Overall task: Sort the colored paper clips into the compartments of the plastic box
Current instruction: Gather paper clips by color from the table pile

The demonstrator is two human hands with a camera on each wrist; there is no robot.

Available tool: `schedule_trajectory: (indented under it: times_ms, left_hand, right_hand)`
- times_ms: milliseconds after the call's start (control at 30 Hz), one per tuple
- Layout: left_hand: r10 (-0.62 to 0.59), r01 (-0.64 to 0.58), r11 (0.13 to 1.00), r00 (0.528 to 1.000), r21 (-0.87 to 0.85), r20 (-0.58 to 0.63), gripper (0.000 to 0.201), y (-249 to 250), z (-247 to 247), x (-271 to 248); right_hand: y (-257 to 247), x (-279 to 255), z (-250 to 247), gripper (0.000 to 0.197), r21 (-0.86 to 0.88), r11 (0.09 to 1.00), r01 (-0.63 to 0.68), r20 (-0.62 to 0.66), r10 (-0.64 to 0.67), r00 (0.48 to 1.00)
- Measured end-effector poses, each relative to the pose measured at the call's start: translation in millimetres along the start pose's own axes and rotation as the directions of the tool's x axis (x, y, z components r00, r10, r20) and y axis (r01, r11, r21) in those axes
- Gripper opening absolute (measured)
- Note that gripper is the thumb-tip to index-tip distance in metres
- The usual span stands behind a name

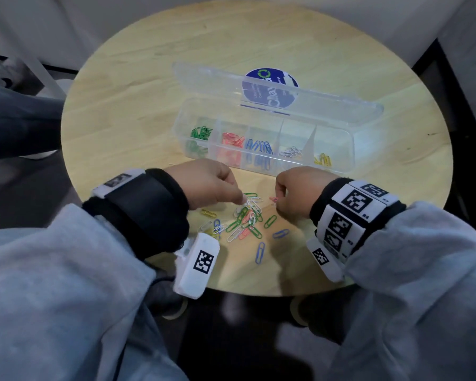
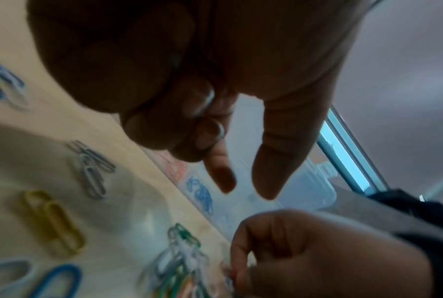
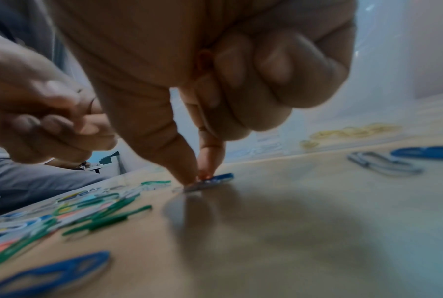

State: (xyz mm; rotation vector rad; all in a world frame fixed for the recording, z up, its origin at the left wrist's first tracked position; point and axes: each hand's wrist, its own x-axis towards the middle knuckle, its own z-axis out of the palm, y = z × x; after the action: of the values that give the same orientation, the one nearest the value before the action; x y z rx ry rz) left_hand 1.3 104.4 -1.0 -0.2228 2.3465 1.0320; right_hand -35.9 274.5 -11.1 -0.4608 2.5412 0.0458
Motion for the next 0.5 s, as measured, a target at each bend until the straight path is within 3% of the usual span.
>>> schedule_trajectory:
  times_ms: [100, 200, 300, 500]
  left_hand:
    - [0.040, -0.038, 0.982, 0.999, 0.184, -0.006, 0.014, 1.9, 13.3, -5.2]
    - [0.050, -0.059, 0.941, 0.998, 0.332, 0.037, 0.013, 2.6, 26.4, -6.4]
    - [0.058, -0.071, 0.909, 0.997, 0.410, 0.045, 0.013, 2.5, 32.9, -4.2]
    - [0.092, -0.090, 0.853, 0.996, 0.514, 0.021, 0.020, 5.6, 40.6, -2.4]
  right_hand:
    - [0.5, -1.1, 1.5, 0.014, 0.064, 0.998, 0.005, 0.006, -0.006, 1.000]
    - [-0.4, -5.2, -4.3, 0.026, 0.240, 0.971, 0.013, 0.016, -0.018, 1.000]
    - [-0.4, -7.1, -9.2, 0.030, 0.499, 0.866, -0.039, 0.080, -0.001, 0.997]
    - [2.5, -5.1, -5.5, 0.028, 0.781, 0.619, -0.085, 0.171, -0.080, 0.982]
